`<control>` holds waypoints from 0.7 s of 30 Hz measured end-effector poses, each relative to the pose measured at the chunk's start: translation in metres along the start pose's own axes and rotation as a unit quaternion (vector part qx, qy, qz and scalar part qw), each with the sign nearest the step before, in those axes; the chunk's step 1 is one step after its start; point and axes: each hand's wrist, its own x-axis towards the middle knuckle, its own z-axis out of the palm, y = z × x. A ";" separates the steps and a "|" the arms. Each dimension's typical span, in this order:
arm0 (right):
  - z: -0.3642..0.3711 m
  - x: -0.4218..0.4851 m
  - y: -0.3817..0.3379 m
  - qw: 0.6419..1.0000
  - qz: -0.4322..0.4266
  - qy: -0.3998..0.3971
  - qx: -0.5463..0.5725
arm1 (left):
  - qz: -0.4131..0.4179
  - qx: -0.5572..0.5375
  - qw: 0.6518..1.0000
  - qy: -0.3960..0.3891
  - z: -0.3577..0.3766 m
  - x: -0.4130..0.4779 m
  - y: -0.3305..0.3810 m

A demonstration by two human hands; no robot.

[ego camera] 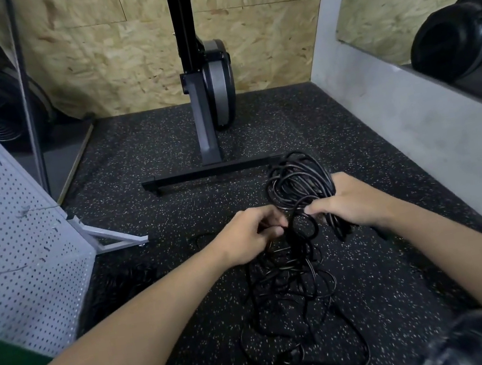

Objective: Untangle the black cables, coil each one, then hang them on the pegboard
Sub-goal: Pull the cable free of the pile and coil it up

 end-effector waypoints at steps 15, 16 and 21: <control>-0.015 -0.009 -0.021 0.958 -0.046 0.063 0.276 | -0.227 -0.012 0.969 0.096 -0.021 0.008 -0.008; -0.013 -0.010 -0.022 0.955 -0.044 0.060 0.288 | -0.228 0.002 0.969 0.099 -0.021 0.007 -0.009; -0.010 -0.012 -0.022 0.949 -0.039 0.048 0.308 | -0.180 -0.001 0.982 0.065 -0.018 0.001 -0.007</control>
